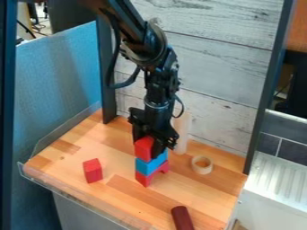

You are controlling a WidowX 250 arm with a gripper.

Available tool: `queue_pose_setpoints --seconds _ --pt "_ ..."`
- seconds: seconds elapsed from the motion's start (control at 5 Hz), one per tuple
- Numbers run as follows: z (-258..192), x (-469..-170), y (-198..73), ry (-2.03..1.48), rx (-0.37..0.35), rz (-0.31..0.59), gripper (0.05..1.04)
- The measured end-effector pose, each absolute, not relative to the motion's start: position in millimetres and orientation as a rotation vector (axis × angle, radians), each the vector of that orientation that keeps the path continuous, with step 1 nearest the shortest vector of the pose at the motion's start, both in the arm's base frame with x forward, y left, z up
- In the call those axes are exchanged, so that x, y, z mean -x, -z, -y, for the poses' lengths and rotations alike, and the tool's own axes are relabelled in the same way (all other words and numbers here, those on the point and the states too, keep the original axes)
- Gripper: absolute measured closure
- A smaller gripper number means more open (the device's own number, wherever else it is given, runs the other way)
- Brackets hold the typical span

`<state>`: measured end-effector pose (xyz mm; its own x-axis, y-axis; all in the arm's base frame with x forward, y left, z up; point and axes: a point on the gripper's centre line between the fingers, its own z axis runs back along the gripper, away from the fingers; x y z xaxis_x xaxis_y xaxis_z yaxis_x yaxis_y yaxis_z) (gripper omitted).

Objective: Put the red arch on top of the blue rectangle block

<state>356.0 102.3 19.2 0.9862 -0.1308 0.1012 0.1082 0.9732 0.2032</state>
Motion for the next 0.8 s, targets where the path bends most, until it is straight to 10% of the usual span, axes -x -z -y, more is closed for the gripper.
queue_pose_setpoints --seconds 0.6,0.8 --pt "-103.6 -359.2 -14.3 0.127 -0.208 0.107 0.39" --pt "-103.8 -357.7 -10.0 0.129 -0.208 0.095 0.133"
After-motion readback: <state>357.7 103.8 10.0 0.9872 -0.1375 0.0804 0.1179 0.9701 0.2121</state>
